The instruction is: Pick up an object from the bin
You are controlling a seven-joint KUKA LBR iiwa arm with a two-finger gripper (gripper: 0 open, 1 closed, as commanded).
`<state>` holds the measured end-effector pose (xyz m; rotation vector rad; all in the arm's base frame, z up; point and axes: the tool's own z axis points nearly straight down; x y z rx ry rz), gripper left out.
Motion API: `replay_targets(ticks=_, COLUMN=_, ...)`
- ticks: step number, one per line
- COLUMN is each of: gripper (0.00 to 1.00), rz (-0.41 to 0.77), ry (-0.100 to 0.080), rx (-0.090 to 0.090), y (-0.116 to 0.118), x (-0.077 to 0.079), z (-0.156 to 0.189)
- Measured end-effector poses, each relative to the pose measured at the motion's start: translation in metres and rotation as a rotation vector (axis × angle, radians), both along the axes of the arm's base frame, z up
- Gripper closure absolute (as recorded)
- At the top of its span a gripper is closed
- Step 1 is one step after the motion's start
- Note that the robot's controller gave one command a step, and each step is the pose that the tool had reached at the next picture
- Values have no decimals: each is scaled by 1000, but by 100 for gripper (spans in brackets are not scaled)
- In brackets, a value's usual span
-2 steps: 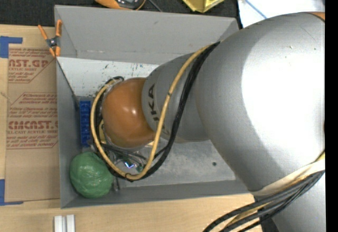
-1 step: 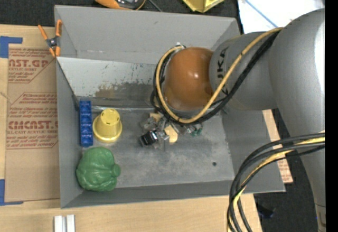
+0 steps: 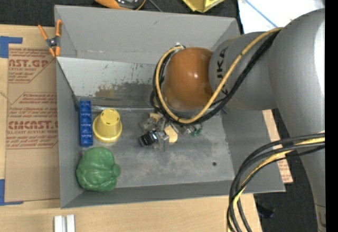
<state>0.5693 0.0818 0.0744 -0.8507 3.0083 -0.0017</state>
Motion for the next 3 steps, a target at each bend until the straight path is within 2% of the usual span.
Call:
replay_targets(ticks=1, gripper=100, rz=0, ry=10, rx=-1, y=0, x=-3, z=11)
replay_targets(ticks=2, gripper=100, rz=0, ry=3, rx=0, y=1, x=-2, z=35)
replay_targets(ticks=3, gripper=100, rz=0, ry=6, rx=0, y=1, x=-3, z=54)
